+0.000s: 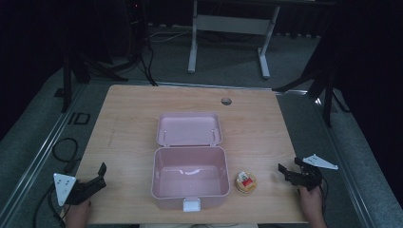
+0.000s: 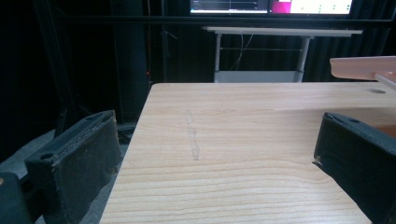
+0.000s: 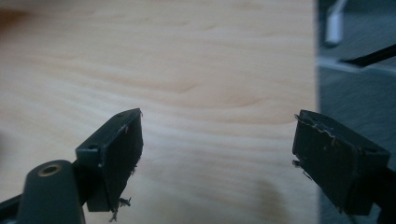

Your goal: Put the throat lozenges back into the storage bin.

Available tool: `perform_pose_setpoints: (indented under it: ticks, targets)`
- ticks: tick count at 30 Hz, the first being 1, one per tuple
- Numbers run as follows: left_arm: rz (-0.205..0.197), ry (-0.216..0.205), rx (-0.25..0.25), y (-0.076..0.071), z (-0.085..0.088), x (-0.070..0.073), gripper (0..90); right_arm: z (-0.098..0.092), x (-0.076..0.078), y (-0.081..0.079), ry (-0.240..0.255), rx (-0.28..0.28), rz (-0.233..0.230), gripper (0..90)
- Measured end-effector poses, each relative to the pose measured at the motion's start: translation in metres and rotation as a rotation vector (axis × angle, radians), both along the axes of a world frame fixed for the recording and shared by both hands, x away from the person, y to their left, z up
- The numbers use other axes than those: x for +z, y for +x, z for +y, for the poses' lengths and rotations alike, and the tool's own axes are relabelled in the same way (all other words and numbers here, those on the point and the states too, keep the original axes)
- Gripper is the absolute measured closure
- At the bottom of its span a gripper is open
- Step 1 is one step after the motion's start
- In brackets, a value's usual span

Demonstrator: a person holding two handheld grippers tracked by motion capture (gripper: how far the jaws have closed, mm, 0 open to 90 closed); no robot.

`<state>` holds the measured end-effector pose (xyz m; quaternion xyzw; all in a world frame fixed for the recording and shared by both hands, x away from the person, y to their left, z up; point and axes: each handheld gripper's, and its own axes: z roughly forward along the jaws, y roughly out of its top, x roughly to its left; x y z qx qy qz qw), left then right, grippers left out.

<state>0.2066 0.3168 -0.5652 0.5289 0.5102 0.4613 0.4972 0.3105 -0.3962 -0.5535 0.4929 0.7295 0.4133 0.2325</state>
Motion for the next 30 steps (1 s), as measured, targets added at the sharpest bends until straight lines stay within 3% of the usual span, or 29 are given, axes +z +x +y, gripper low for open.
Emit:
perform_pose_setpoints:
  ticks: [2,7,9,14,19,30]
  targets:
    - [-0.003,-0.008,-0.002,0.000,0.001,0.000,0.9,0.001,-0.001,-0.001,-0.006,0.072,0.040,15.8]
    - [-0.006,-0.010,-0.007,0.000,0.001,0.000,0.9,-0.003,0.000,-0.004,0.050,0.226,0.089,13.5]
    - [-0.004,-0.011,-0.006,0.000,0.001,0.000,0.9,-0.002,0.003,-0.006,0.024,0.261,0.088,14.0]
    - [-0.004,-0.018,-0.017,0.000,0.002,0.000,0.9,-0.001,0.010,-0.005,-0.033,0.373,0.159,14.0]
    - [-0.004,-0.017,-0.016,0.000,0.001,0.000,0.9,0.005,0.016,-0.004,-0.161,0.447,0.235,14.0]
    - [-0.003,-0.016,-0.021,-0.001,0.001,0.000,0.9,0.016,0.033,0.003,-0.406,0.548,0.380,12.7]
